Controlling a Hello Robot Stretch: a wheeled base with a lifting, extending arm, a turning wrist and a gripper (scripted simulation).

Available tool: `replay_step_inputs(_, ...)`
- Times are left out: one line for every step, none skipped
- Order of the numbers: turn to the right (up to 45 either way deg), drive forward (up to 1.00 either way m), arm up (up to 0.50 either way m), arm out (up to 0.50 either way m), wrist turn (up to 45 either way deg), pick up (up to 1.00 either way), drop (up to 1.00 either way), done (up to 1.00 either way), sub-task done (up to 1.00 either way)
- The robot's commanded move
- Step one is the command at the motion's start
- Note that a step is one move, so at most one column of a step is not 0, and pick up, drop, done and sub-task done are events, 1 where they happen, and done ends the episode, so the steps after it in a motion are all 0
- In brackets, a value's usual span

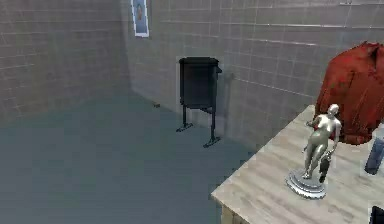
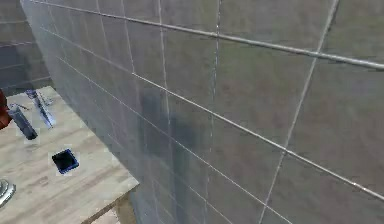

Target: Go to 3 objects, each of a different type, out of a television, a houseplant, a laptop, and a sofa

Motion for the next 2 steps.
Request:
replay_step_inputs(-45.0, 0.00, 0.00, 0.00, 0.0, 0.00, 0.00, 0.00, 0.00)
replay_step_inputs(-15.0, 0.00, 0.00, 0.00, 0.0, 0.00, 0.00, 0.00, 0.00)
